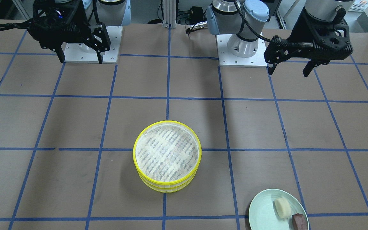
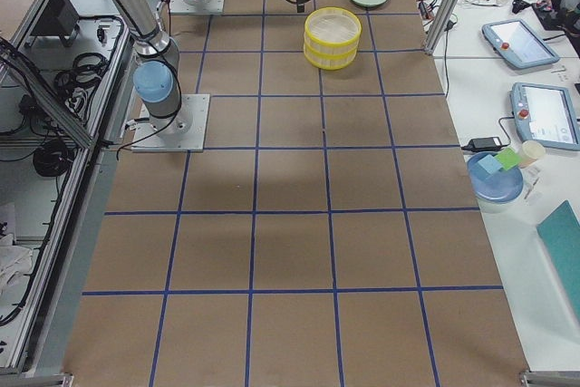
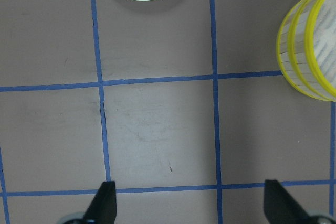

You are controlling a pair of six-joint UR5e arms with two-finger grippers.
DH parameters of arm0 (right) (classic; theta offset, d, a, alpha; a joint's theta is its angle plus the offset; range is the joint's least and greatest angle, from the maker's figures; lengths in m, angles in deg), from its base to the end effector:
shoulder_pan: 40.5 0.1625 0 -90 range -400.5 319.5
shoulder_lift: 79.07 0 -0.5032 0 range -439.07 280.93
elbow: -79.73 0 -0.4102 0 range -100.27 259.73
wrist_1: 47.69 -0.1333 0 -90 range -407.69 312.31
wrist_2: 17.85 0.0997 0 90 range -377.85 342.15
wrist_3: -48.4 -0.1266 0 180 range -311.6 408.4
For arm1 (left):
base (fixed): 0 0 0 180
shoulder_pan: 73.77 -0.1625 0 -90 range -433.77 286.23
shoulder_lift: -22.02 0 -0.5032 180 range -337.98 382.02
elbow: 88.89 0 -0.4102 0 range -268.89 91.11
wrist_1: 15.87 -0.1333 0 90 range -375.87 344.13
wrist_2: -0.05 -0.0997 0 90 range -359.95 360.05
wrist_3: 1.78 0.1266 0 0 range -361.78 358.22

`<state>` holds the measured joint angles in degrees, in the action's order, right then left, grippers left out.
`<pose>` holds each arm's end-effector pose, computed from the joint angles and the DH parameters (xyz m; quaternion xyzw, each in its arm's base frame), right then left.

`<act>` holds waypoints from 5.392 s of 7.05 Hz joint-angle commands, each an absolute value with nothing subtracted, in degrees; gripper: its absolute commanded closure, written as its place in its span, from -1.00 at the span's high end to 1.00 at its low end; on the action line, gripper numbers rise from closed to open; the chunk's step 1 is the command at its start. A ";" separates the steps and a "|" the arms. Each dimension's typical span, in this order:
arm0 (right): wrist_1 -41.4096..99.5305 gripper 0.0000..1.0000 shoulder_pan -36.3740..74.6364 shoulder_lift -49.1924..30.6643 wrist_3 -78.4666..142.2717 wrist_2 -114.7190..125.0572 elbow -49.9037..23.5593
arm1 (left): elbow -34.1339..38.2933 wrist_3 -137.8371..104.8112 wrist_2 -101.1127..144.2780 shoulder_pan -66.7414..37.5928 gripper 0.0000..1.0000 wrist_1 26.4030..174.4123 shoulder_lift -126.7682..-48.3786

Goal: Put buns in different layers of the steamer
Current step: 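Move the left gripper down toward the white bun on the green plate, then grasp the white bun with the left gripper while the right grips the top steamer rim, then lift the white bun with the left gripper while the right sets the top layer aside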

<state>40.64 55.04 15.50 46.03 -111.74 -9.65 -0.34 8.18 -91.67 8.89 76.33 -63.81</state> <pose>0.1701 -0.4614 0.5813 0.0266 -0.9986 0.0330 0.0317 -0.0673 -0.4913 0.5842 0.0224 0.9992 -0.0272 0.0193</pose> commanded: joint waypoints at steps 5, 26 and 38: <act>40.73 1.00 55.12 15.41 45.94 -111.63 -9.65 | 1.81 8.32 -92.06 8.67 1.00 56.52 -74.72; 67.28 0.50 61.63 -14.29 30.21 -107.76 -10.71 | -3.46 8.32 -86.43 4.10 -1.00 23.24 -107.28; 48.94 -1.00 49.70 3.17 45.10 -108.47 -10.18 | -2.50 -3.78 -87.67 13.74 -1.00 40.47 -92.32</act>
<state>52.98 53.16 0.62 39.42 -108.12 -10.14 -2.76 -0.12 -88.14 10.19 40.97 -92.37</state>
